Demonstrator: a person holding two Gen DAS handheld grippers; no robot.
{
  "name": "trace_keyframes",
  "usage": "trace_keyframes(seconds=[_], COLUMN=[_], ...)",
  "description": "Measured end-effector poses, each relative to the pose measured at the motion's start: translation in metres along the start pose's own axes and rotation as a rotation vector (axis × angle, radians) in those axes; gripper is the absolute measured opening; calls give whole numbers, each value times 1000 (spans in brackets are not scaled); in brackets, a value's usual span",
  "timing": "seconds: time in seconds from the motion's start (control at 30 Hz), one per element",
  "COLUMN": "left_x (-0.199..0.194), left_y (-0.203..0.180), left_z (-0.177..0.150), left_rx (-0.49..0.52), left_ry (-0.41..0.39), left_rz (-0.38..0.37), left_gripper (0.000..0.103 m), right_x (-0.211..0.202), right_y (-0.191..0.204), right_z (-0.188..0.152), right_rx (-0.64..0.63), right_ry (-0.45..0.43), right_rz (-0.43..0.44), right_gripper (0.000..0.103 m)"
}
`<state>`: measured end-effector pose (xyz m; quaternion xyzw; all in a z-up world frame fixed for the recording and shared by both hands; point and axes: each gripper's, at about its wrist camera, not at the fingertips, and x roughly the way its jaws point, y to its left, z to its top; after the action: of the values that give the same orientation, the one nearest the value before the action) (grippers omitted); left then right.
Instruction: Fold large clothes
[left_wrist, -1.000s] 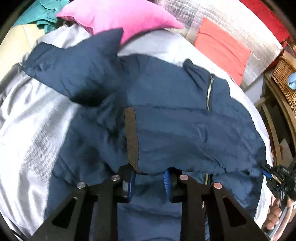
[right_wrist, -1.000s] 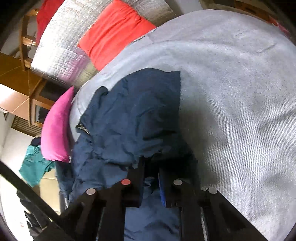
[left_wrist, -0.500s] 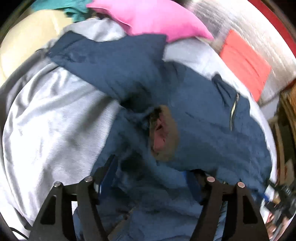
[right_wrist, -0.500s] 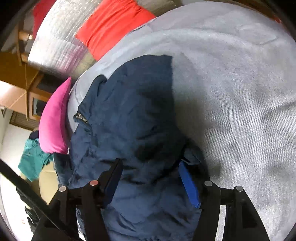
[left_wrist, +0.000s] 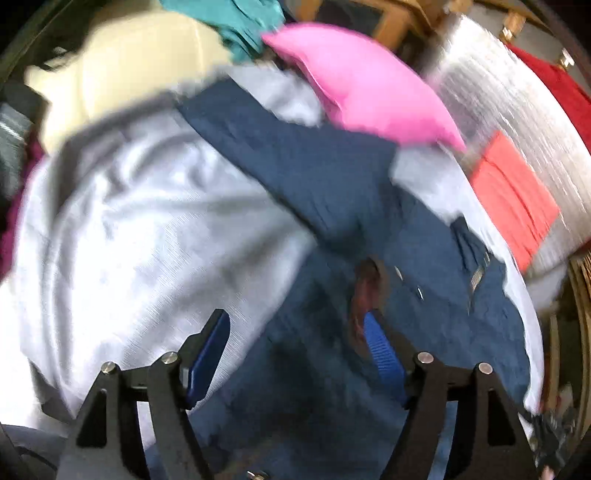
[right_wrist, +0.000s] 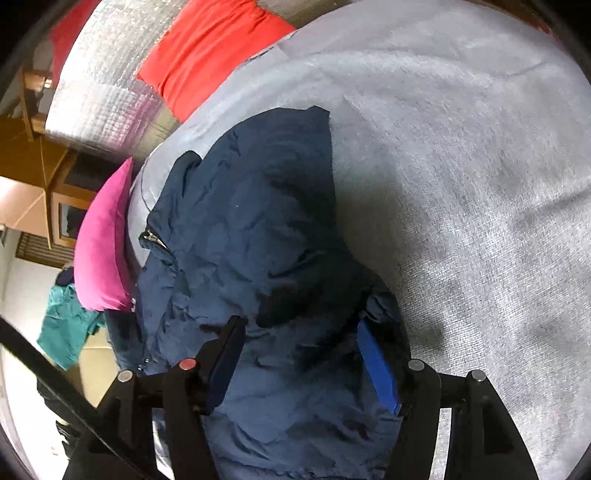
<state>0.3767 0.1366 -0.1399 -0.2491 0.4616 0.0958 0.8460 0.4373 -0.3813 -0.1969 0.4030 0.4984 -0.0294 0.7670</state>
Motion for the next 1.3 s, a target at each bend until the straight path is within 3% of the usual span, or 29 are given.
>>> trace_keyframes(seconds=[0.1,0.13,0.2,0.23,0.27,0.3,0.37,0.43,0.5,0.53,0.6,0.67,0.73,0.8,0.83,0.87,1.0,1.17,1.2,1.3], left_x=[40,52,68,69,69,66,55,62,91,98,98,90,76,59,52,42,17,8,8,7], left_y=[-24,-31,-42,-48,-55,-60,-74,-83,-86,-82,-79,-76,-70,-59,-49,-38,-9,29,35,56], left_z=[-14,-17,-19,-17,-13,-10,3,11,12,10,9,9,11,17,26,34,52,60,60,67], left_rx=[86,99,131,164,199,218,269,319,366,355,325,328,330,283,240,171,31,-72,-87,-171], left_ry=[172,208,194,146,117,99,-9,-43,73,92,48,17,-5,-4,-1,-3,1,54,55,49], left_rz=[-123,-122,-65,-33,-32,-34,-21,22,89,84,71,115,104,58,26,-24,-112,-154,-164,-174], left_gripper=[76,76,73,51,23,20,19,22,22,26,36,65,70,70,72,76,79,79,79,79], right_x=[-5,-7,-10,-10,-9,-10,-18,-19,-9,-4,1,-4,-13,-26,-36,-42,-53,-36,-31,-19], right_y=[2,4,7,8,8,6,5,12,12,11,7,5,7,13,19,27,75,116,122,138], right_z=[1,1,2,3,4,4,4,7,6,5,5,6,4,-4,-12,-18,-45,-78,-85,-101], right_rx=[-3,-17,-40,-53,-64,-56,-48,-88,-108,-109,-102,-86,-83,-89,-100,-120,-304,-445,-473,-556], right_ry=[-22,-37,-70,-77,-82,-87,-101,-109,-83,-77,-52,-44,-48,-61,-82,-105,-200,-170,-164,-214], right_rz=[6,0,-21,-42,-80,-78,-46,-62,-106,-121,-129,-128,-139,-158,-151,-135,-87,41,46,-54], right_gripper=[67,66,50,29,18,16,11,11,11,11,11,14,22,46,68,78,78,79,79,79])
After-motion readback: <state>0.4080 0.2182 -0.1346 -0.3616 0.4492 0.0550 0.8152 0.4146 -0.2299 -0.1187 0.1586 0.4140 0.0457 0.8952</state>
